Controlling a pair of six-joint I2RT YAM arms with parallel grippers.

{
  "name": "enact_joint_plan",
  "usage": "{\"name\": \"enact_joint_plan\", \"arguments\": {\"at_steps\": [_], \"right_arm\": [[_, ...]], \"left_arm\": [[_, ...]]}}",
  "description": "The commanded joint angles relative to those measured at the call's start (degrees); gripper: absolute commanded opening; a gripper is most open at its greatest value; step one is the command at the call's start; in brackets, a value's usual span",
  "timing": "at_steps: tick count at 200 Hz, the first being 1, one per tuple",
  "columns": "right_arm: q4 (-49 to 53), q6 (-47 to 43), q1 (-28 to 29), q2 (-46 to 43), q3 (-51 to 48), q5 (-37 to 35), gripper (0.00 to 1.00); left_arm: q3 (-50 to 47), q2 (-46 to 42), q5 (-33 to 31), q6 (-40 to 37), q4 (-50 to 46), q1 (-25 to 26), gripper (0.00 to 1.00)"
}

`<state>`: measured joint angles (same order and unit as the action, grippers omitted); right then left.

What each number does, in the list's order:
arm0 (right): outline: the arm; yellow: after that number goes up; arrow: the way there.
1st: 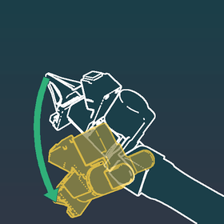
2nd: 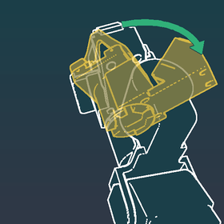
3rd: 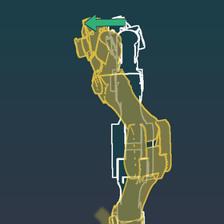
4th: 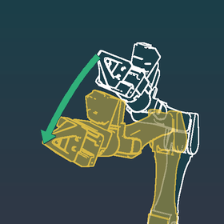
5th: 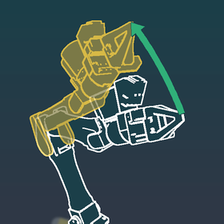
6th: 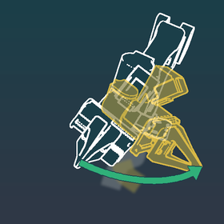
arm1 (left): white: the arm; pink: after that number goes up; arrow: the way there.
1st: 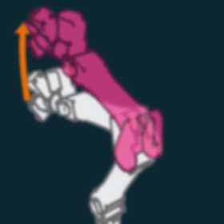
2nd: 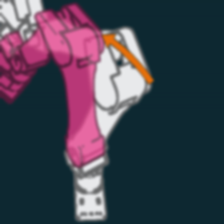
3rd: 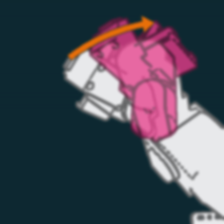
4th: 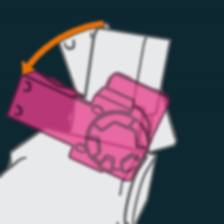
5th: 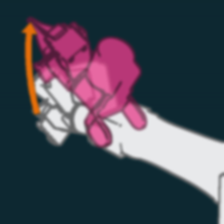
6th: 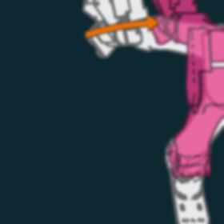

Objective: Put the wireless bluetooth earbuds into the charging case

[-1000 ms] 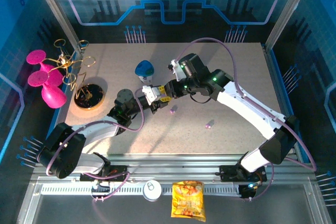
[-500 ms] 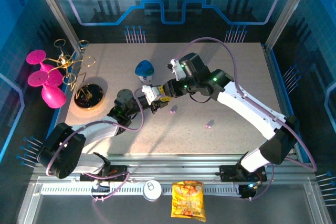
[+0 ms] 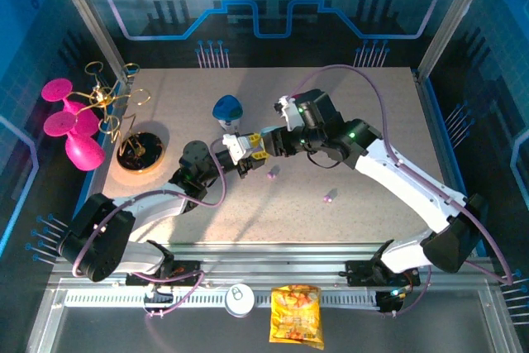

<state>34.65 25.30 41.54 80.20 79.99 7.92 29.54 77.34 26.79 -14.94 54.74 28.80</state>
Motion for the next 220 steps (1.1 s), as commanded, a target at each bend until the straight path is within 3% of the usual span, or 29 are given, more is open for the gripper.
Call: {"name": "enact_joint_plan", "arguments": {"at_steps": [1, 59, 125, 165, 220], "right_arm": [[-2.55, -0.29, -0.66, -3.59, -2.06, -0.36, 0.40], [-5.53, 0.07, -3.98, -10.25, -4.86, -2.96, 0.62], [2.61, -4.95, -8.04, 0.44, 5.18, -3.80, 0.78], [4.47, -5.65, -8.05, 3.97, 5.47, -4.62, 0.80], [3.28, -7.52, -8.53, -1.02, -2.34, 0.18, 0.80]], "left_arm": [[1.14, -0.22, 0.94, 0.82, 2.89, 0.36, 0.22], [1.27, 0.98, 2.91, -1.08, 2.08, 0.38, 0.22], [1.31, 0.91, 4.48, -0.55, 2.06, 0.53, 0.22], [1.14, 0.97, 3.95, 1.05, 3.69, 0.59, 0.22], [2.23, 1.75, 2.73, 1.97, 3.89, 0.60, 0.22]]}}
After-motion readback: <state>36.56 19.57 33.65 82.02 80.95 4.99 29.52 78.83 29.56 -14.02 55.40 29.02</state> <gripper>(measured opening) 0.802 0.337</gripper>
